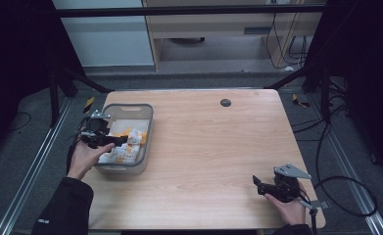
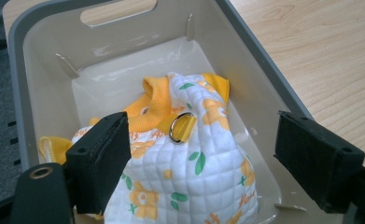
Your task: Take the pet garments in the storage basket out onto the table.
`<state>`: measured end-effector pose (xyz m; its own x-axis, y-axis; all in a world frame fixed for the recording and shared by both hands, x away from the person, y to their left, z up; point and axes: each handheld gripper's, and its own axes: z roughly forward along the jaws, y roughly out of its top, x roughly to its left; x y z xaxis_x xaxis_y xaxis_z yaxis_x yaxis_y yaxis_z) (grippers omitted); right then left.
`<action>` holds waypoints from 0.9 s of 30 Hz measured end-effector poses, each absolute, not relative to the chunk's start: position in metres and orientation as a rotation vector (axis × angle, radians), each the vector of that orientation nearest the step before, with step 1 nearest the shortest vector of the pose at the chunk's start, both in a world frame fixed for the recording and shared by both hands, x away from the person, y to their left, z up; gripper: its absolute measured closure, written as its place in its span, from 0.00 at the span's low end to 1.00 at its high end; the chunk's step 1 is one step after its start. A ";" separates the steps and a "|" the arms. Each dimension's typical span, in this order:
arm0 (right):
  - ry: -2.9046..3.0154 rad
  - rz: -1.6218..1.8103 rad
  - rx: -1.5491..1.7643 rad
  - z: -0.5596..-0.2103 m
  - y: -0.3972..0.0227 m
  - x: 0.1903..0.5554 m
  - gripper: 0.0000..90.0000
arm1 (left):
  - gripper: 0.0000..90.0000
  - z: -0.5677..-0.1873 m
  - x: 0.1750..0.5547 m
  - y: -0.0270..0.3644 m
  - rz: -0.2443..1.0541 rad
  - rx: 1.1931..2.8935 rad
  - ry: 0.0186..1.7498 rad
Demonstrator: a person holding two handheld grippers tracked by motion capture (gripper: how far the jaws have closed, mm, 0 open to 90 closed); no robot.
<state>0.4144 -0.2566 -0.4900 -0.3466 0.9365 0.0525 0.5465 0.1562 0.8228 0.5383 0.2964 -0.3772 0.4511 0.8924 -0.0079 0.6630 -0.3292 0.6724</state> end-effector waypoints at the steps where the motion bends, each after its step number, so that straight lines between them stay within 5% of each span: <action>1: 1.956 1.081 1.404 -0.490 -0.257 0.414 0.15 | 0.20 -0.378 0.538 0.295 0.487 2.101 1.290; 27: 1.990 1.075 1.414 -0.491 -0.254 0.413 0.15 | 0.26 -0.409 0.550 0.281 0.442 2.247 1.318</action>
